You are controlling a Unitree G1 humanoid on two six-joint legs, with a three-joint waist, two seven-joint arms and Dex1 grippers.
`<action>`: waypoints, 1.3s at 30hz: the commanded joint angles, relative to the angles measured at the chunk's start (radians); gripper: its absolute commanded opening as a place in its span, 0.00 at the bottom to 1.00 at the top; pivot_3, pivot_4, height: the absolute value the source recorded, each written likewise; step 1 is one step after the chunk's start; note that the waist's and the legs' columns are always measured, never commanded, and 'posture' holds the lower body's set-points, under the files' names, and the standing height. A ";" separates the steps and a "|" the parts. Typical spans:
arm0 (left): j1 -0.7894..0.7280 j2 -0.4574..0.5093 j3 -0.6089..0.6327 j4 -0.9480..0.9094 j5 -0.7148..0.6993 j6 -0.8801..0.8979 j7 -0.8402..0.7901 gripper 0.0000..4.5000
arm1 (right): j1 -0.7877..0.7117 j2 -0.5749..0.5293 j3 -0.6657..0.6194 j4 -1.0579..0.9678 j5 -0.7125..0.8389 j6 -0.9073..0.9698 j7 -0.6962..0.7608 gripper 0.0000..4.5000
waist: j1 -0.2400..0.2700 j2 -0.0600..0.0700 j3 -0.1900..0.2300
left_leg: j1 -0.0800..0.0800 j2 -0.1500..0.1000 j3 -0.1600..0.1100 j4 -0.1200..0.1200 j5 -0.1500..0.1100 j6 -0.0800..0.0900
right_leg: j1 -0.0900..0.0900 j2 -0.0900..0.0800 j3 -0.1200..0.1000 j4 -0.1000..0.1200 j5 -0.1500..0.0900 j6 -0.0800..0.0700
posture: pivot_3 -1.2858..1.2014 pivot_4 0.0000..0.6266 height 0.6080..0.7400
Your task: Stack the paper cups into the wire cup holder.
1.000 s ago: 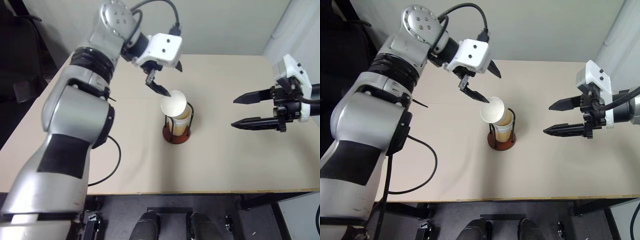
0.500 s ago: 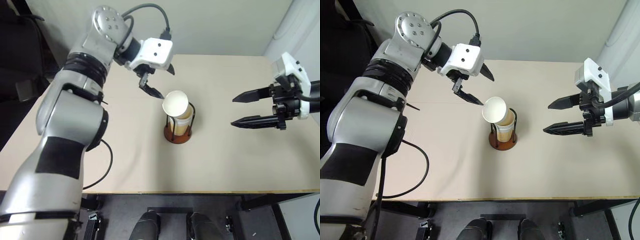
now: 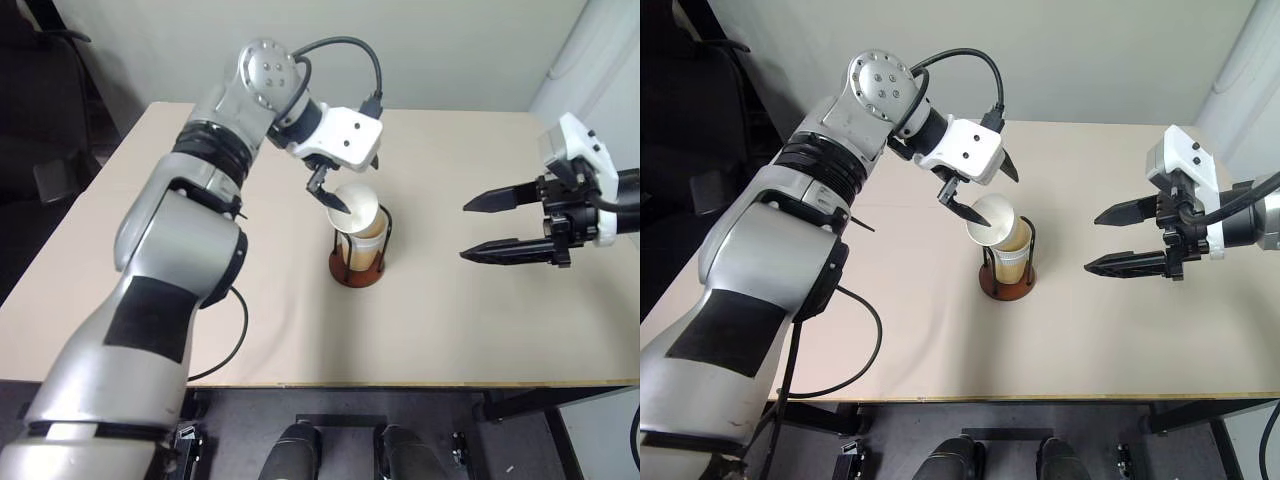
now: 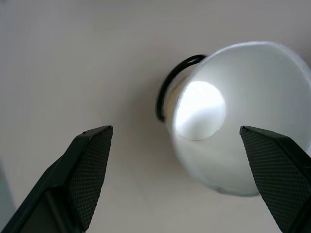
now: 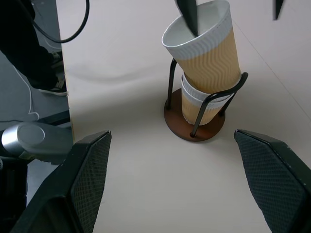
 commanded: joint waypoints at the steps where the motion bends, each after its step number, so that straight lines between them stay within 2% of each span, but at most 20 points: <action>1: -0.017 -0.015 0.009 -0.009 0.070 -0.040 0.185 0.99 | -0.007 -0.013 -0.047 -0.028 0.022 0.003 -0.012 0.92 | 0.000 0.000 0.000 | 0.000 -0.001 0.001 0.000 0.000 0.000 | 0.000 0.000 0.000 0.000 0.000 0.000 | 0.52 0.24 1.00; 6: -0.030 -0.035 0.012 0.004 0.143 -0.060 0.379 0.99 | -0.004 -0.012 -0.050 -0.033 0.028 0.005 -0.018 0.92 | -0.002 0.000 0.000 | 0.000 -0.003 0.002 -0.001 0.001 0.002 | 0.000 -0.003 0.000 -0.001 0.000 0.002 | 0.52 0.24 1.00; 9: -0.034 -0.044 0.019 0.012 0.163 -0.058 0.421 0.99 | -0.003 -0.014 -0.050 -0.035 0.032 0.004 -0.021 0.92 | -0.001 0.000 0.000 | 0.000 -0.004 0.002 -0.001 0.002 0.003 | 0.000 -0.004 0.000 0.000 0.000 0.003 | 0.52 0.24 1.00; 15: -0.047 -0.040 0.053 0.017 0.149 -0.056 0.400 0.99 | 0.000 -0.019 -0.053 -0.041 0.039 0.011 -0.023 0.92 | -0.001 0.000 0.000 | 0.000 -0.009 0.002 -0.002 0.003 0.004 | 0.000 -0.005 0.000 0.000 0.000 0.005 | 0.52 0.24 1.00; 18: -0.066 -0.012 0.121 0.022 0.094 0.003 0.353 0.99 | 0.005 -0.021 -0.059 -0.050 0.047 0.019 -0.029 0.92 | -0.001 0.000 0.001 | -0.001 -0.011 0.001 -0.002 0.003 0.005 | 0.000 -0.006 0.000 -0.001 0.000 0.006 | 0.52 0.24 1.00; 21: -0.068 0.038 0.227 0.028 0.012 0.126 0.325 0.99 | 0.019 -0.012 -0.076 -0.069 0.059 0.032 -0.056 0.92 | -0.006 0.000 0.000 | 0.000 -0.013 0.002 -0.002 0.004 0.005 | 0.000 -0.005 -0.001 -0.001 0.000 0.007 | 0.52 0.24 1.00; 26: 0.000 0.232 0.398 0.033 -0.108 0.403 0.308 0.99 | 0.084 0.077 -0.186 -0.134 0.146 0.104 -0.194 0.92 | -0.027 0.002 0.000 | 0.001 -0.011 0.001 -0.004 0.007 0.003 | -0.001 -0.006 0.002 0.000 0.000 0.008 | 0.52 0.24 1.00; 27: 0.023 0.268 0.421 0.028 -0.124 0.441 0.298 0.99 | 0.104 0.095 -0.211 -0.150 0.169 0.121 -0.222 0.92 | -0.029 0.003 -0.001 | 0.002 -0.014 0.005 -0.005 0.009 0.003 | -0.001 0.000 -0.003 0.001 -0.001 0.007 | 0.52 0.24 1.00; 29: 0.089 0.347 0.472 0.012 -0.164 0.504 0.270 0.99 | 0.145 0.138 -0.255 -0.184 0.215 0.150 -0.281 0.92 | -0.034 0.004 -0.002 | 0.003 -0.010 0.002 -0.005 0.010 0.001 | 0.001 -0.005 0.002 0.001 -0.002 0.006 | 0.52 0.24 1.00; 30: 0.127 0.384 0.494 0.003 -0.180 0.525 0.263 0.99 | 0.167 0.156 -0.268 -0.197 0.232 0.159 -0.304 0.92 | -0.031 0.005 -0.001 | 0.005 -0.012 0.005 -0.006 0.011 0.000 | 0.000 0.000 -0.003 0.004 -0.003 0.005 | 0.52 0.24 1.00; 31: 0.163 0.414 0.508 -0.009 -0.190 0.539 0.263 0.99 | 0.185 0.170 -0.278 -0.204 0.243 0.164 -0.323 0.92 | -0.031 0.005 -0.001 | 0.005 -0.009 0.002 -0.004 0.012 -0.002 | 0.001 -0.004 0.001 0.003 -0.003 0.004 | 0.52 0.24 1.00; 35: 0.273 0.491 0.555 -0.051 -0.223 0.612 0.282 0.99 | 0.232 0.197 -0.277 -0.197 0.251 0.146 -0.363 0.92 | -0.018 -0.003 -0.001 | 0.004 -0.011 -0.002 -0.003 0.013 -0.003 | -0.002 -0.005 -0.003 0.008 -0.005 0.002 | 0.52 0.24 1.00; 38: 0.361 0.548 0.585 -0.093 -0.253 0.676 0.266 0.99 | 0.245 0.215 -0.260 -0.172 0.248 0.130 -0.372 0.92 | -0.013 -0.004 -0.002 | 0.004 -0.014 -0.004 -0.003 0.012 -0.001 | -0.003 -0.003 -0.009 0.006 -0.006 -0.005 | 0.52 0.24 1.00; 39: 0.373 0.554 0.591 -0.107 -0.260 0.688 0.266 0.99 | 0.242 0.220 -0.254 -0.170 0.248 0.128 -0.376 0.92 | -0.012 -0.004 -0.002 | 0.005 -0.014 -0.005 -0.002 0.012 -0.001 | -0.002 -0.006 -0.005 0.005 -0.005 -0.006 | 0.52 0.24 1.00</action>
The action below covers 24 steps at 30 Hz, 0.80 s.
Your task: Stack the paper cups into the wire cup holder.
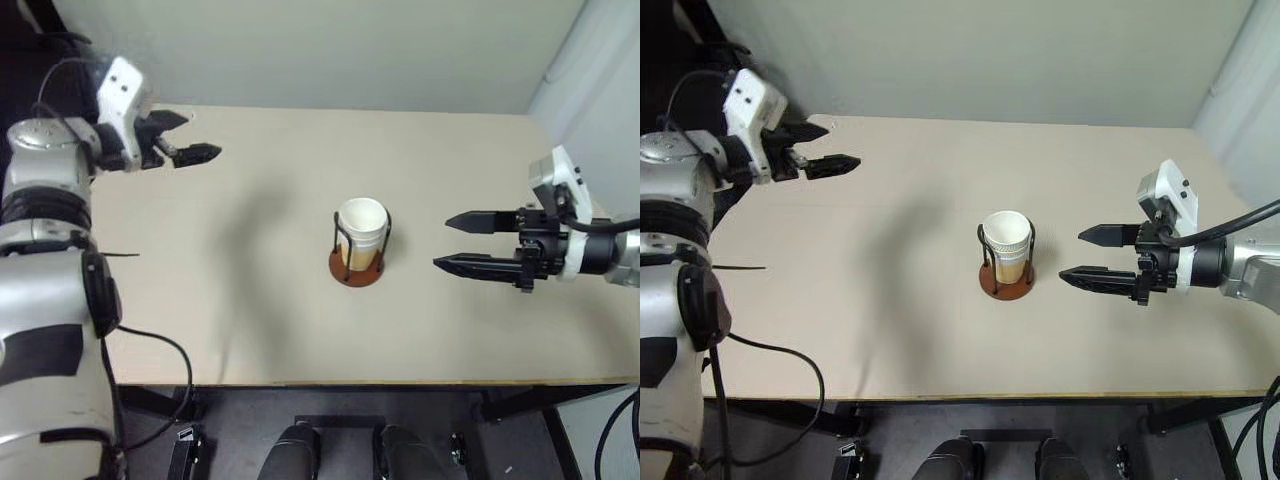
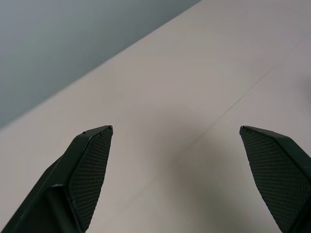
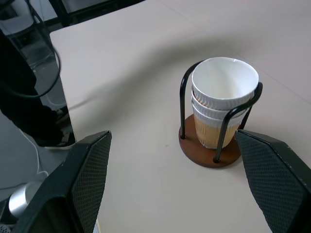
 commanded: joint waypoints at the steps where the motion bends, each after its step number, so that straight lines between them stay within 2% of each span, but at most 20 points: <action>1: 0.018 0.030 0.041 -0.089 -0.046 0.049 0.001 0.99 | -0.009 0.009 -0.005 0.005 0.011 -0.028 -0.017 0.92 | 0.003 -0.001 0.000 | 0.000 -0.002 -0.001 -0.001 0.000 0.000 | 0.000 0.000 -0.005 0.001 0.000 0.000 | 0.52 0.24 1.00; 4: 0.035 0.041 0.057 -0.114 -0.059 0.072 0.021 0.99 | -0.033 0.025 0.020 0.012 0.010 -0.032 -0.028 0.92 | 0.010 -0.002 0.000 | 0.000 -0.004 -0.003 0.001 0.001 0.002 | 0.003 -0.005 -0.005 0.000 0.002 0.000 | 0.52 0.24 1.00; 8: 0.067 0.051 0.079 -0.149 -0.092 0.099 -0.010 0.99 | -0.046 0.028 0.030 0.019 0.008 -0.042 -0.029 0.92 | 0.009 -0.002 0.000 | 0.001 -0.006 -0.003 -0.001 0.005 0.002 | 0.004 0.000 -0.007 -0.003 0.008 -0.004 | 0.52 0.24 1.00; 9: 0.079 0.050 0.085 -0.163 -0.108 0.108 -0.040 0.99 | -0.044 0.028 0.029 0.025 0.001 -0.050 -0.027 0.92 | 0.007 -0.002 0.000 | 0.001 -0.004 -0.005 0.000 0.005 0.001 | 0.005 -0.004 -0.004 -0.004 0.009 -0.005 | 0.52 0.24 1.00; 12: 0.125 0.048 0.075 -0.204 -0.137 0.120 -0.174 0.99 | -0.054 0.028 0.047 0.051 -0.031 -0.078 -0.030 0.92 | 0.002 -0.002 0.000 | 0.002 -0.003 -0.005 -0.001 0.006 0.000 | 0.005 -0.002 -0.004 -0.004 0.010 -0.006 | 0.52 0.24 1.00; 15: 0.155 0.025 0.045 -0.250 -0.151 0.125 -0.290 0.99 | -0.050 0.001 0.054 0.088 -0.067 -0.115 -0.001 0.92 | 0.001 -0.002 0.000 | 0.002 -0.003 -0.005 -0.001 0.007 -0.001 | 0.003 -0.001 -0.001 -0.002 0.010 -0.006 | 0.52 0.24 1.00; 18: 0.155 -0.016 0.013 -0.269 -0.145 0.108 -0.339 0.99 | -0.045 -0.005 0.073 0.117 -0.116 -0.162 -0.001 0.92 | 0.003 -0.003 -0.001 | 0.001 -0.002 -0.006 -0.001 0.007 -0.001 | 0.002 -0.001 -0.002 -0.002 0.010 -0.006 | 0.52 0.24 1.00; 24: 0.120 -0.136 -0.031 -0.256 -0.118 0.058 -0.271 0.99 | -0.027 0.049 0.075 0.135 -0.166 -0.215 -0.054 0.92 | 0.001 -0.003 -0.001 | -0.002 -0.003 -0.005 -0.002 0.007 -0.001 | 0.003 -0.002 0.001 -0.003 0.012 -0.003 | 0.52 0.24 1.00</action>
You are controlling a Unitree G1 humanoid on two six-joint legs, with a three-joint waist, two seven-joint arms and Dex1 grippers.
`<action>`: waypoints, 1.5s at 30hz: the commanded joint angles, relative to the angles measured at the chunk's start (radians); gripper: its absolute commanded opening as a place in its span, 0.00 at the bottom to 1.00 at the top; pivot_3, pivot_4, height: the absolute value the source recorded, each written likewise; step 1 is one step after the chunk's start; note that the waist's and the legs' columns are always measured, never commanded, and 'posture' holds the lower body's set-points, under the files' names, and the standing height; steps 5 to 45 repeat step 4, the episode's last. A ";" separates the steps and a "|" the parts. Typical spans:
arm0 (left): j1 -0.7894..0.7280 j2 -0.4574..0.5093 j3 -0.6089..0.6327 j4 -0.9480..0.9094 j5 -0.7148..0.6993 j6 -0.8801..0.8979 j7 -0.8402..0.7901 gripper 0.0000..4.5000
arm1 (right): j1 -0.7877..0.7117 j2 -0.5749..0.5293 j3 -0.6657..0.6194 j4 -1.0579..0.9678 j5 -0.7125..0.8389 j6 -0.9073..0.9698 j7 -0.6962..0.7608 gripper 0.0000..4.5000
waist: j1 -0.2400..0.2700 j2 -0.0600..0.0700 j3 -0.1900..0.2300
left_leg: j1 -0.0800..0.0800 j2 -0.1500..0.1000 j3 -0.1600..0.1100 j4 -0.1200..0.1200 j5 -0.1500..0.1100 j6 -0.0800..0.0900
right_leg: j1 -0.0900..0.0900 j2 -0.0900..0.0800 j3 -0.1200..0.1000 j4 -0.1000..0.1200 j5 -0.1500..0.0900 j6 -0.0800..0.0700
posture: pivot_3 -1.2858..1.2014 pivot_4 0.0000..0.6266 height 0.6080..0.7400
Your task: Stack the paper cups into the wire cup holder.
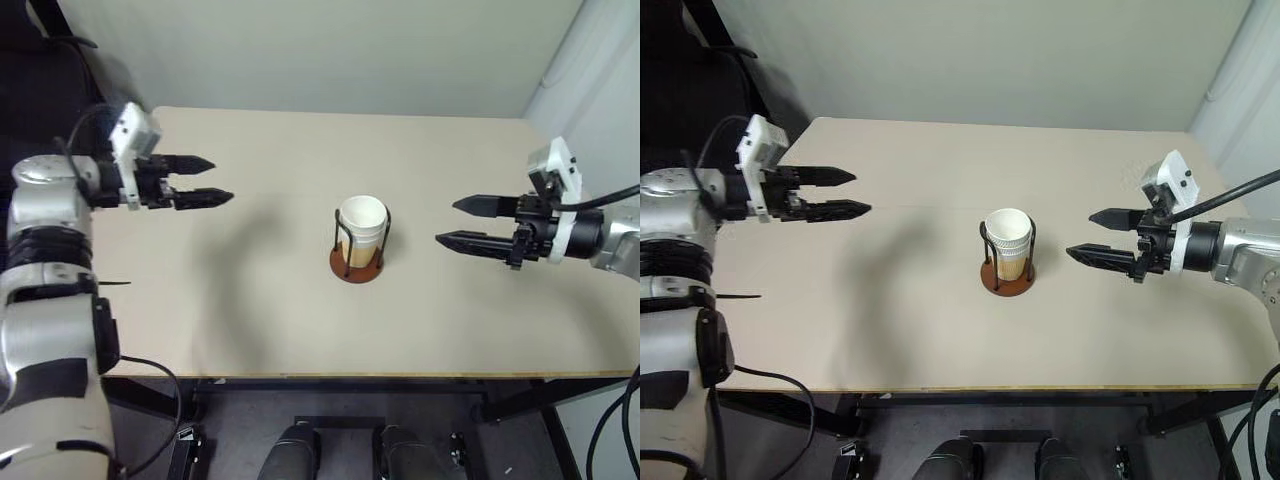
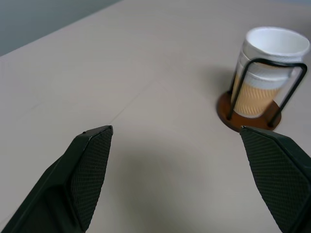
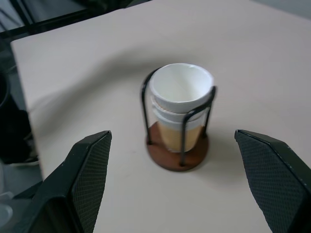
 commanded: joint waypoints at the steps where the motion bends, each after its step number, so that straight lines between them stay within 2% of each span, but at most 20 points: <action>1: -0.052 -0.045 -0.010 -0.018 -0.002 -0.004 0.025 0.99 | 0.011 0.029 -0.007 -0.021 -0.021 -0.035 -0.037 0.92 | -0.001 0.000 0.000 | -0.001 0.000 0.001 0.000 0.000 0.000 | -0.001 0.001 0.000 -0.001 0.001 0.001 | 0.52 0.24 1.00; 4: -0.055 -0.074 -0.019 -0.027 -0.009 0.007 0.000 0.99 | 0.039 0.046 -0.019 -0.061 -0.010 -0.024 -0.056 0.92 | -0.001 0.000 0.000 | -0.003 0.000 0.001 0.000 0.000 0.000 | -0.002 0.001 0.000 -0.002 0.004 0.007 | 0.52 0.24 1.00; 45: -0.055 -0.074 -0.019 -0.027 -0.009 0.007 0.000 0.99 | 0.039 0.046 -0.019 -0.061 -0.010 -0.024 -0.056 0.92 | -0.001 0.000 0.000 | -0.003 0.000 0.001 0.000 0.000 0.000 | -0.002 0.001 0.000 -0.002 0.004 0.007 | 0.52 0.24 1.00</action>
